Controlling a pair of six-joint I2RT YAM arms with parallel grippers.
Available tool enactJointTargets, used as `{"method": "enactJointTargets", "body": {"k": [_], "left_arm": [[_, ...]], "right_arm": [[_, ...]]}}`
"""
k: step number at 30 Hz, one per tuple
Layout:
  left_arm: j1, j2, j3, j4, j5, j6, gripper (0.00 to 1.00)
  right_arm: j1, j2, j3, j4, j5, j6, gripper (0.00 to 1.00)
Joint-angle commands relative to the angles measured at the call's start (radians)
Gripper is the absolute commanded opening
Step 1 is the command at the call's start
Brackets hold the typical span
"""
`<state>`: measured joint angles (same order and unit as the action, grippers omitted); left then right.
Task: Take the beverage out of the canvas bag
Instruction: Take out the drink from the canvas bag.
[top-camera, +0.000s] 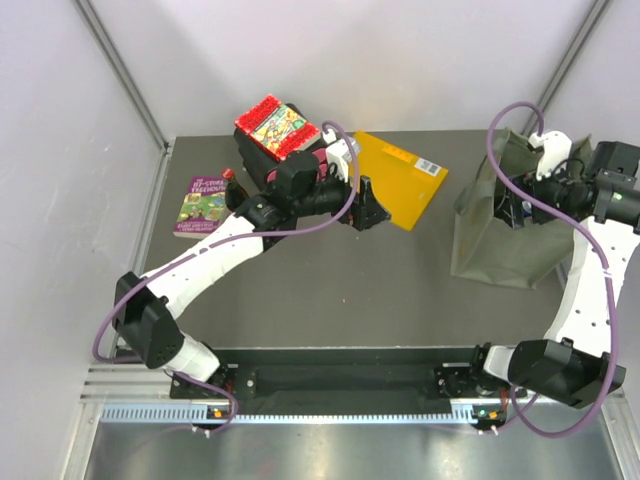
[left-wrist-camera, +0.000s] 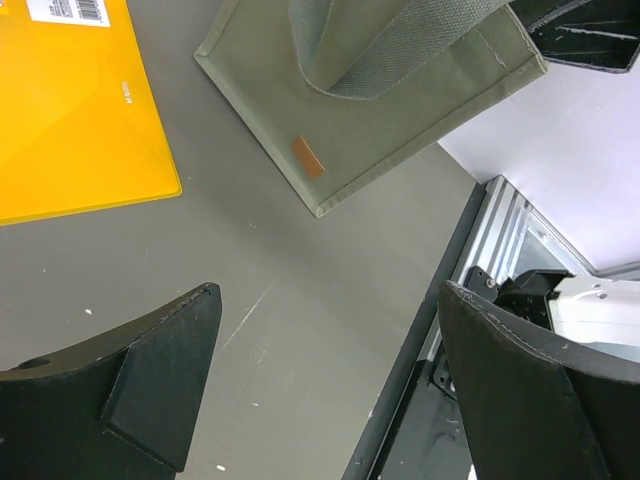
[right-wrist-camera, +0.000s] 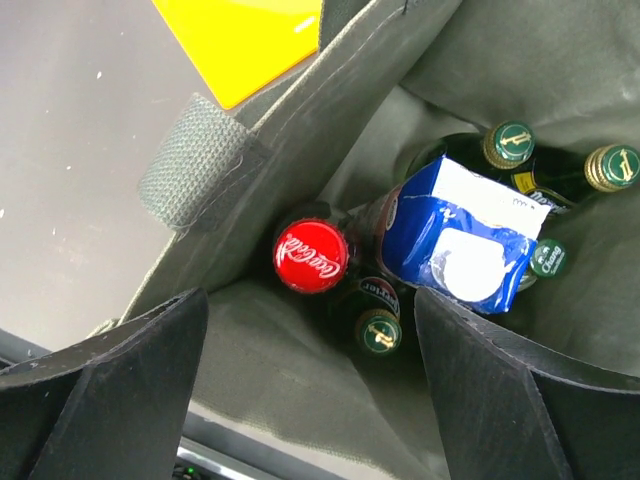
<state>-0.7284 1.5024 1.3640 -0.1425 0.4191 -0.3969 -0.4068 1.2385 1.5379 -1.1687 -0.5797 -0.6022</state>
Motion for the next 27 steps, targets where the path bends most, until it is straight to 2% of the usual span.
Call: {"method": "enactJointTargets", "body": {"k": [1,10,18,24,27], "left_arm": [[-0.005,0.016,0.003,0.078,0.038,0.015,0.93],[-0.005,0.012,-0.017,0.086,0.029,0.012,0.93],[-0.005,-0.007,-0.043,0.087,0.009,0.013,0.93],[-0.005,-0.011,-0.051,0.087,0.004,0.02,0.93],[-0.005,-0.014,-0.055,0.087,0.001,0.02,0.93]], "right_arm": [[0.006,0.004,-0.01,0.036,-0.011,-0.016,0.84],[0.042,0.052,0.011,0.076,0.004,-0.015,0.81],[0.085,0.058,0.008,0.099,0.032,-0.022,0.7],[0.12,0.073,0.014,0.109,0.052,-0.004,0.58],[0.149,0.073,0.011,0.11,0.073,0.002,0.57]]}}
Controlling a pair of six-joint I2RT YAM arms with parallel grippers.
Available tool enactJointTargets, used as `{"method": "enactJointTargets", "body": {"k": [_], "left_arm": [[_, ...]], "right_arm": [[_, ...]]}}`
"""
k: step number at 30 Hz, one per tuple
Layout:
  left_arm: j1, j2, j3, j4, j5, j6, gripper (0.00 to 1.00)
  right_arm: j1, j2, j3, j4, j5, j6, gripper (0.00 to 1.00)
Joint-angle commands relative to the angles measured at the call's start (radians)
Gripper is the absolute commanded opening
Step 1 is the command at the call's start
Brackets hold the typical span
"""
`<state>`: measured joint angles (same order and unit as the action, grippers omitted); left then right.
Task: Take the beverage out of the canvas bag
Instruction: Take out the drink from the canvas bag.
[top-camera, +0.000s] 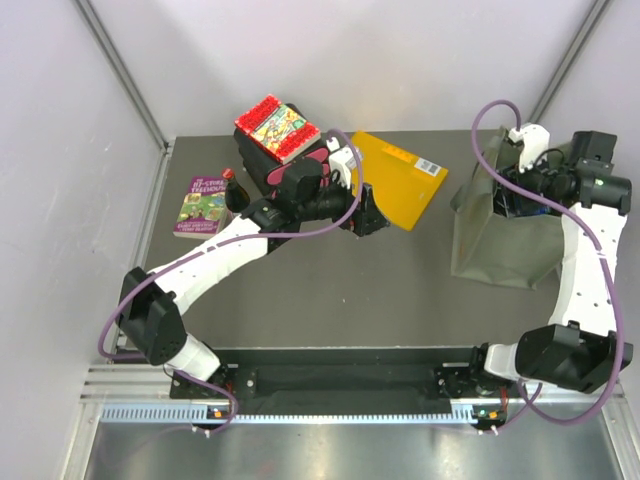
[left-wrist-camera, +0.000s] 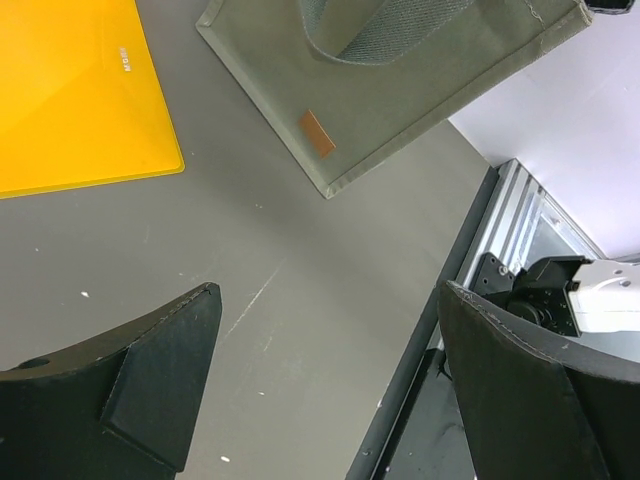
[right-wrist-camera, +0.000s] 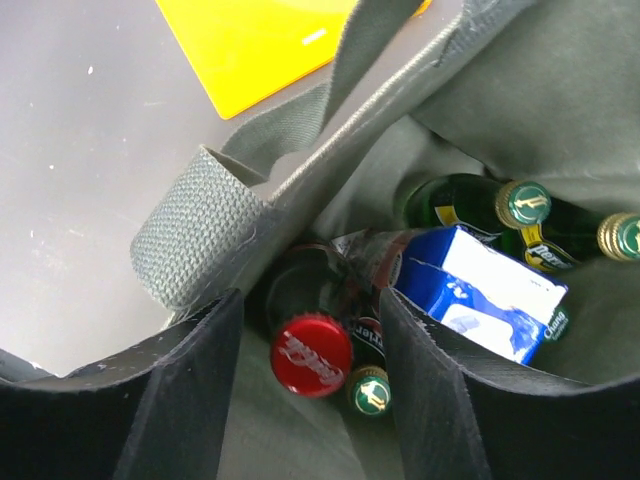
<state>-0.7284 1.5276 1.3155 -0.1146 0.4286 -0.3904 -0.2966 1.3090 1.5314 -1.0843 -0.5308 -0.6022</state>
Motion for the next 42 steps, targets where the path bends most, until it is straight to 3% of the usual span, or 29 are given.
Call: {"method": "enactJointTargets", "body": {"k": [1,10,17,20,21,24,36,42], "left_arm": [[-0.005,-0.04,-0.009,0.061,-0.01,0.015,0.93],[-0.005,-0.057,-0.033,0.062,-0.021,0.038,0.93],[-0.005,-0.047,-0.009,0.055,-0.017,0.045,0.93],[-0.005,-0.041,0.001,0.052,-0.021,0.045,0.93],[-0.005,-0.041,0.007,0.052,-0.019,0.045,0.93],[-0.005,-0.04,0.016,0.049,-0.021,0.048,0.93],[-0.006,-0.023,0.054,0.105,-0.001,0.078,0.94],[-0.023,-0.027,0.037,0.243,0.03,0.119,0.94]], "right_arm": [[0.045,-0.004,0.018,0.027,0.035,0.005,0.57],[0.082,-0.036,-0.025,0.044,0.155,0.053,0.56],[0.085,-0.024,-0.027,0.044,0.167,0.059,0.47],[0.085,-0.024,-0.007,0.044,0.147,0.056,0.33],[0.085,-0.025,-0.002,0.046,0.144,0.056,0.18],[0.085,-0.04,0.03,0.07,0.141,0.067,0.0],[0.085,-0.034,0.358,0.115,0.13,0.14,0.0],[0.086,0.004,0.527,0.132,0.121,0.185,0.0]]}}
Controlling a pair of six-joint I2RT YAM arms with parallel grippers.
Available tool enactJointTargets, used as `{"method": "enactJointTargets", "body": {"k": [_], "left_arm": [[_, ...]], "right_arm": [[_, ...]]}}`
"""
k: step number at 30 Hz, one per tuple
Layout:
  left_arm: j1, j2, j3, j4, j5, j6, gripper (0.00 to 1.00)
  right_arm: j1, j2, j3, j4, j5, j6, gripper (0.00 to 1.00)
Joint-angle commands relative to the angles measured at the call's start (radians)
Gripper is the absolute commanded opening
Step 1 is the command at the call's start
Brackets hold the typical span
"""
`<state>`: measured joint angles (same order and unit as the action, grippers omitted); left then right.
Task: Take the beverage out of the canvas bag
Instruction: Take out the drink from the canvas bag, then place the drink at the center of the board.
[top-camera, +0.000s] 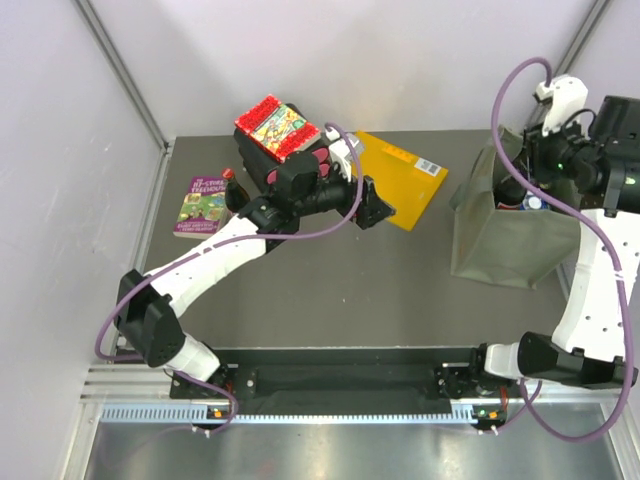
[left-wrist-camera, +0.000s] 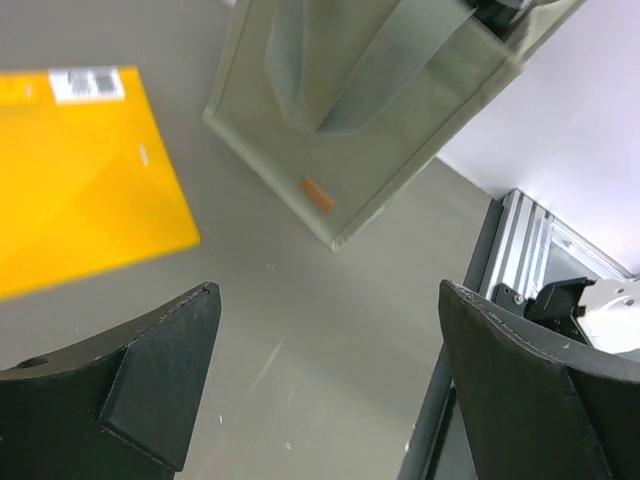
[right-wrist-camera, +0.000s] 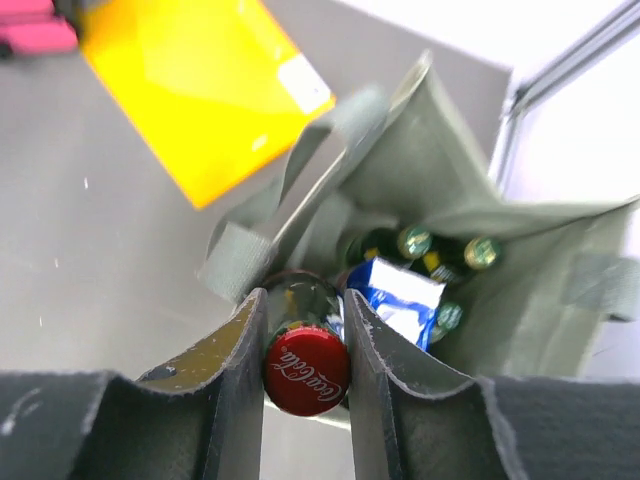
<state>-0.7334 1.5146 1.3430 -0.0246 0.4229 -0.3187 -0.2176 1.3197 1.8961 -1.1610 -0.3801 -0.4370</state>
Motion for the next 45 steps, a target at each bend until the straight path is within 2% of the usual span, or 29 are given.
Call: {"method": "enactJointTargets", "body": {"k": [1,10,15,20,28,35,45], "left_arm": [[-0.021,-0.013,0.013,0.161,0.036,0.055,0.94],[-0.05,0.033,0.077,0.215,0.034,0.075,0.94],[-0.064,0.059,0.09,0.244,0.028,0.086,0.94],[-0.073,0.071,0.088,0.29,0.016,0.124,0.94],[-0.075,0.087,0.074,0.37,0.005,0.187,0.94],[-0.075,0.07,0.064,0.397,0.008,0.22,0.95],[-0.075,0.068,0.126,0.399,0.069,0.338,0.99]], "right_arm": [[0.007,0.001,0.202,0.21,-0.029,0.03,0.0],[0.007,0.053,0.369,0.254,-0.06,0.086,0.0],[0.006,0.058,0.402,0.357,-0.074,0.122,0.0],[0.007,0.088,0.517,0.438,-0.103,0.19,0.0],[0.006,0.075,0.528,0.576,-0.169,0.276,0.0],[0.006,0.072,0.531,0.623,-0.227,0.354,0.0],[0.006,0.072,0.512,0.715,-0.381,0.53,0.0]]}}
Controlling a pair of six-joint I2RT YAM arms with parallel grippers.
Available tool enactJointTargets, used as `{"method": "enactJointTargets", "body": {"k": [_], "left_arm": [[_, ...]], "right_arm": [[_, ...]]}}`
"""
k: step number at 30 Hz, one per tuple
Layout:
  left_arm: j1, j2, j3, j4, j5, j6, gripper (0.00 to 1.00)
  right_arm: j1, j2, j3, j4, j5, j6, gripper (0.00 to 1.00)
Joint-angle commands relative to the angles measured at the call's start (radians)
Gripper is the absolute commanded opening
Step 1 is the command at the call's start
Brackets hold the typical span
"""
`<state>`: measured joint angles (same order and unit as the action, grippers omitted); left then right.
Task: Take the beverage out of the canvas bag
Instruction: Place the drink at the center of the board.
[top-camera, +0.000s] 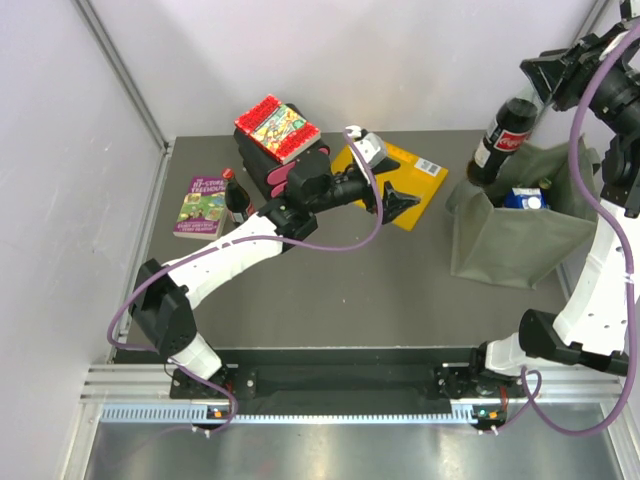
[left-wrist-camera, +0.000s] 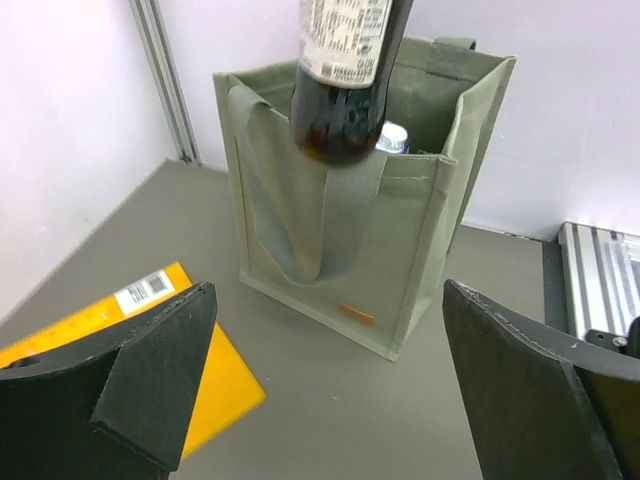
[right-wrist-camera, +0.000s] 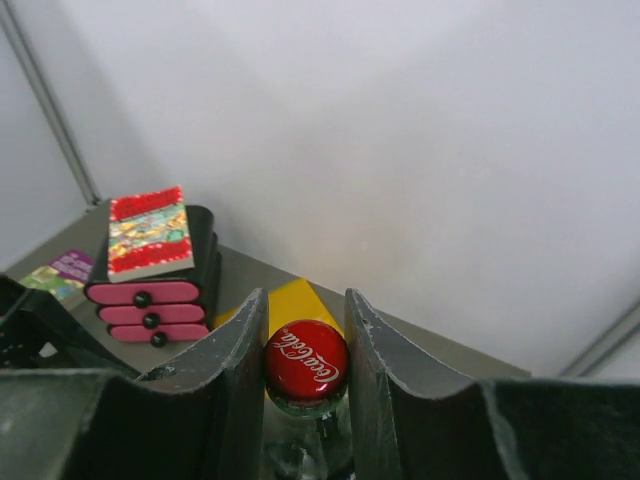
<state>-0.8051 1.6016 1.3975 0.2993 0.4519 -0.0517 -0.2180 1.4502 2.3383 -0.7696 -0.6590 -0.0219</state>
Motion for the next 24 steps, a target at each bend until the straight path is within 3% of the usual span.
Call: {"method": "enactJointTargets", "body": {"k": [1,5,12,24], "left_arm": [[-0.003,-0.017,0.081,0.08,0.044,0.075,0.99],[-0.003,0.004,0.148,0.112,0.051,0.056,0.99],[-0.014,0.072,0.251,0.1,0.083,-0.017,0.99],[-0.046,0.121,0.245,-0.009,0.122,-0.025,0.99]], "right_arm": [[0.006,-0.059,0.069,0.326,-0.112,0.123,0.0],[0.017,-0.068,0.021,0.348,-0.168,0.183,0.0],[0.152,-0.114,-0.118,0.294,-0.156,0.126,0.0],[0.353,-0.142,-0.243,0.185,-0.051,-0.036,0.0]]}}
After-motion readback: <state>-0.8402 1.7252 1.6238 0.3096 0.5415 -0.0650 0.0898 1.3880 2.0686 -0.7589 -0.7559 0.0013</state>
